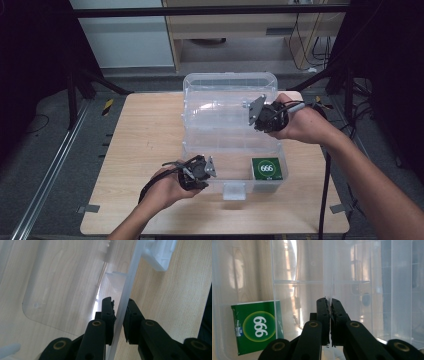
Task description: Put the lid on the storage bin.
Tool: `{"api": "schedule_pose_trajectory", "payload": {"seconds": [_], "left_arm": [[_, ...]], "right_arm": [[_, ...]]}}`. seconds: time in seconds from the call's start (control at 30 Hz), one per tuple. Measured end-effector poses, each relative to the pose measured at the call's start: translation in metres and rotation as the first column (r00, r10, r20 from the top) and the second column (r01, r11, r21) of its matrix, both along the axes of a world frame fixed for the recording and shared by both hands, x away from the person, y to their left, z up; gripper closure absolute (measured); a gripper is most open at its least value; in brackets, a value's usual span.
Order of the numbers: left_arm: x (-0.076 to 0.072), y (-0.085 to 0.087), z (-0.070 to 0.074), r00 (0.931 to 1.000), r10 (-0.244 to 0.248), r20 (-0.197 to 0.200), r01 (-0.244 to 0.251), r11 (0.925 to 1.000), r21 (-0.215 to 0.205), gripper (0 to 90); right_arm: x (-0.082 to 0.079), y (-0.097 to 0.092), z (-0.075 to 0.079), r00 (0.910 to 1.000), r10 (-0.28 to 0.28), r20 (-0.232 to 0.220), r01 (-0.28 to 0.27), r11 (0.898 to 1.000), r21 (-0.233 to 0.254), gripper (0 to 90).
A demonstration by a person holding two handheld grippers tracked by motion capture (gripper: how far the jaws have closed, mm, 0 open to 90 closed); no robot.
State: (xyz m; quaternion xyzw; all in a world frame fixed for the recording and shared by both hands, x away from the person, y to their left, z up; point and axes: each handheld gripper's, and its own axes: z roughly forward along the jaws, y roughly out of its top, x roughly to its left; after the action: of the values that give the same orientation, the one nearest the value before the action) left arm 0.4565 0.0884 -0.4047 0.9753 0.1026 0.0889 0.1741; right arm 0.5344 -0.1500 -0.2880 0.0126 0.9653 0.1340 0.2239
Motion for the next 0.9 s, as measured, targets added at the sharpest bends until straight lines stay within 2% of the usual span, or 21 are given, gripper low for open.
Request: {"api": "schedule_pose_trajectory", "payload": {"seconds": [0.27,0.3,0.4,0.47,0.57,0.6,0.63,0.7,0.73,0.9], "left_arm": [[0.0,0.0,-0.001,0.9999,0.012,0.001,-0.012,0.9998,-0.014,79.5],[-0.002,0.0,-0.002,0.9992,0.037,-0.015,-0.037,0.9991,-0.022,79.5],[-0.003,0.001,-0.002,0.9991,0.039,-0.015,-0.039,0.9989,-0.024,79.4],[-0.004,0.0,-0.003,0.9974,0.068,-0.025,-0.069,0.9971,-0.031,79.1],[-0.004,0.0,-0.003,0.9971,0.072,-0.024,-0.072,0.9969,-0.031,78.9],[-0.004,0.0,-0.003,0.9971,0.072,-0.024,-0.072,0.9969,-0.031,78.7],[0.004,-0.001,-0.003,0.9998,-0.014,0.013,0.014,0.9997,-0.021,78.6],[0.004,-0.001,-0.002,0.9996,0.017,0.025,-0.017,0.9998,-0.008,78.3],[0.006,-0.002,-0.002,0.9992,0.017,0.035,-0.017,0.9998,-0.01,78.0],[0.009,-0.005,-0.004,0.9989,0.037,0.029,-0.037,0.9992,-0.017,77.6]], "right_arm": [[-0.016,-0.002,-0.003,0.9997,0.013,0.021,-0.013,1.0,0.009,86.9],[-0.02,-0.002,-0.004,0.9996,0.016,0.022,-0.016,1.0,0.011,86.9],[-0.024,-0.003,-0.005,0.9996,0.019,0.023,-0.019,1.0,0.011,86.8],[-0.029,-0.005,-0.006,0.9995,0.025,0.02,-0.025,1.0,0.013,86.6],[-0.032,-0.005,-0.007,0.9993,0.029,0.022,-0.029,1.0,0.01,86.3],[-0.032,-0.005,-0.007,0.9993,0.029,0.022,-0.029,1.0,0.01,86.3],[-0.032,-0.005,-0.007,0.9993,0.031,0.023,-0.031,0.999,0.009,85.9],[-0.029,-0.005,-0.007,0.9994,0.026,0.023,-0.027,1.0,0.006,85.3],[-0.027,-0.006,-0.007,0.9996,0.021,0.021,-0.021,1.0,0.009,85.1],[-0.013,-0.007,-0.007,0.9997,0.005,0.023,-0.006,1.0,0.02,85.2]]}}
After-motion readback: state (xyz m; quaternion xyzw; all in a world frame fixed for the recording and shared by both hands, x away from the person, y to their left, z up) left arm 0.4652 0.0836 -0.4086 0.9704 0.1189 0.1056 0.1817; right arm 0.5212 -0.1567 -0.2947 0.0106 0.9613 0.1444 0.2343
